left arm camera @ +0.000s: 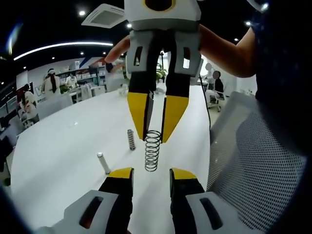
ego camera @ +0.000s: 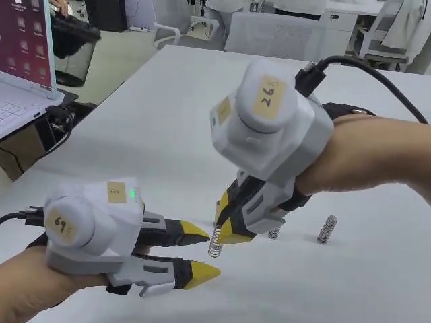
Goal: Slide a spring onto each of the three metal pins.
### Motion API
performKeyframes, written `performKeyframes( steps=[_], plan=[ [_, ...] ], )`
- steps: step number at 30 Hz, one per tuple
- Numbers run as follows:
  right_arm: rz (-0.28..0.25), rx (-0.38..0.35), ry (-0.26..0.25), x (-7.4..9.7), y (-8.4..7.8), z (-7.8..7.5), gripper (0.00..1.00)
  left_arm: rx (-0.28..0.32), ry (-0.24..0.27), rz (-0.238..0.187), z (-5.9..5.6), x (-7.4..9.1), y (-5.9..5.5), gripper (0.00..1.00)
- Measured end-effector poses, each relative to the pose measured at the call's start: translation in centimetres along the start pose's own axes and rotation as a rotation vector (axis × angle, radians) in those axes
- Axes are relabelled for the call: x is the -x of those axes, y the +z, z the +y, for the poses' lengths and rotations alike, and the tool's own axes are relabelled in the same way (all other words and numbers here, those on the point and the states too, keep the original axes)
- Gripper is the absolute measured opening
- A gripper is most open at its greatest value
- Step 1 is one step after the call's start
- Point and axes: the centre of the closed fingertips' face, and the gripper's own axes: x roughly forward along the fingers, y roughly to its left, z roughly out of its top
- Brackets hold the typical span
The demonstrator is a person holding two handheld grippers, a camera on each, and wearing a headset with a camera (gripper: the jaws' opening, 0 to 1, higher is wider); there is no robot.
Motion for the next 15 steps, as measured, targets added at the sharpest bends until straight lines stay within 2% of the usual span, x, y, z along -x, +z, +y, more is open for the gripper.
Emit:
performKeyframes(
  steps=[15],
  plan=[
    [0.018,-0.026,-0.037,0.6,-0.9,-1.8,0.08,0.075,0.078,-0.009,1.6,1.3,-1.1,0.47]
  ],
)
